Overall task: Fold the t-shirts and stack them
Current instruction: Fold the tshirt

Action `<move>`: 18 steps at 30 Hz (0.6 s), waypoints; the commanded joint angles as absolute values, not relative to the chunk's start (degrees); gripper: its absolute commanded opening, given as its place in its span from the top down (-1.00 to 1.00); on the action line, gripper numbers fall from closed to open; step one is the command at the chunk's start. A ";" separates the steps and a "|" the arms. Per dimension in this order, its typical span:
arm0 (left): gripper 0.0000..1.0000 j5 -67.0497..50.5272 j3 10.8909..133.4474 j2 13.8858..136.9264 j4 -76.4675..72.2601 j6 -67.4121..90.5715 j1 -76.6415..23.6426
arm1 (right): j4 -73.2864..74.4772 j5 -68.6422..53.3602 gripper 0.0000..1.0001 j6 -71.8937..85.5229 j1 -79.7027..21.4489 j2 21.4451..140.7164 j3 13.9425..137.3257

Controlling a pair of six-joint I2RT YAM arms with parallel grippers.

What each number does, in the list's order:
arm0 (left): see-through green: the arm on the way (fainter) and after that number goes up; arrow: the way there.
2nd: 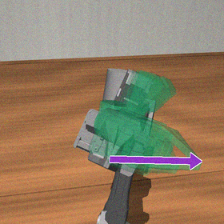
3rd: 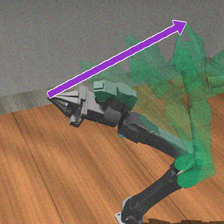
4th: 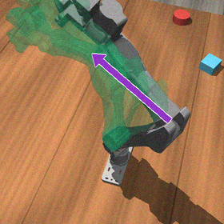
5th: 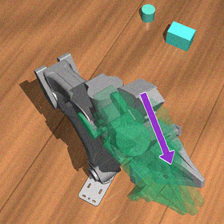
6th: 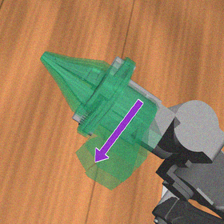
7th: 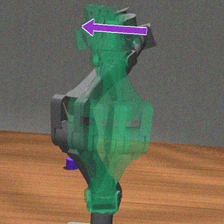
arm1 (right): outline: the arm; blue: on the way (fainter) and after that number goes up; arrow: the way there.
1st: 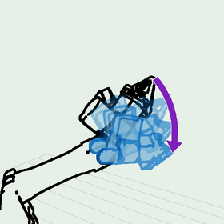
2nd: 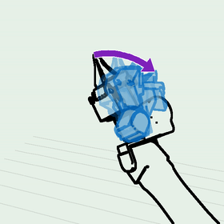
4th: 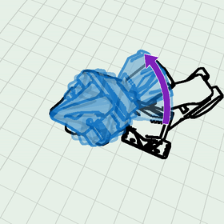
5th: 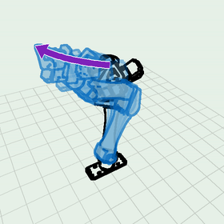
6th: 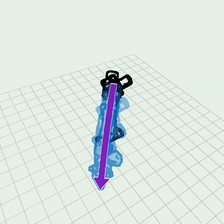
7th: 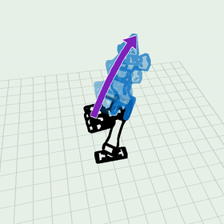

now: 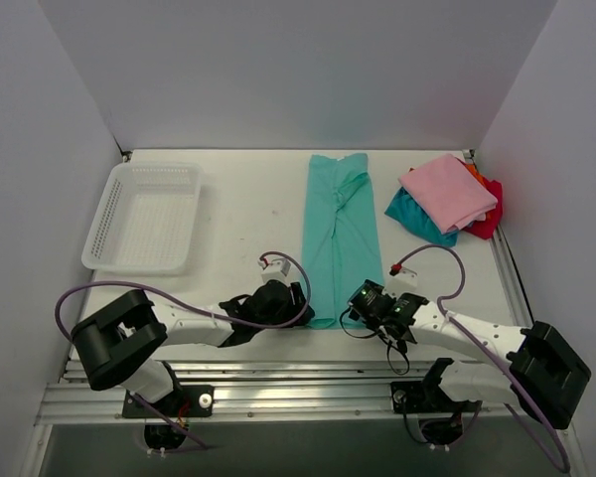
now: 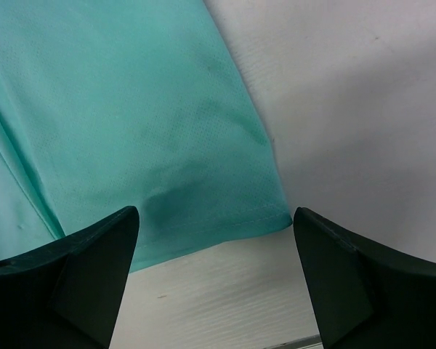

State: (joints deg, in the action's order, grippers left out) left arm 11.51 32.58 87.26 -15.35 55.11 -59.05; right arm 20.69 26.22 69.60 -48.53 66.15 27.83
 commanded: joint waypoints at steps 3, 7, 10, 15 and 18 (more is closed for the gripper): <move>-0.23 7.65 28.13 87.36 -17.75 52.83 -53.18 | 18.99 24.80 -0.67 67.07 -43.08 57.77 25.32; -0.23 3.62 26.55 88.15 -21.87 50.54 -50.63 | 18.37 17.33 -0.62 61.97 -32.98 51.95 23.12; -0.23 1.59 26.02 89.38 -25.21 50.80 -49.75 | 19.42 13.54 -0.57 60.39 -29.27 53.43 23.12; -0.22 0.00 25.49 91.75 -28.38 51.15 -49.31 | 19.86 10.38 -0.49 60.56 -29.36 58.34 24.60; -0.22 0.00 25.22 91.76 -29.27 51.24 -49.04 | 20.56 8.97 -0.36 60.47 -29.62 59.41 25.13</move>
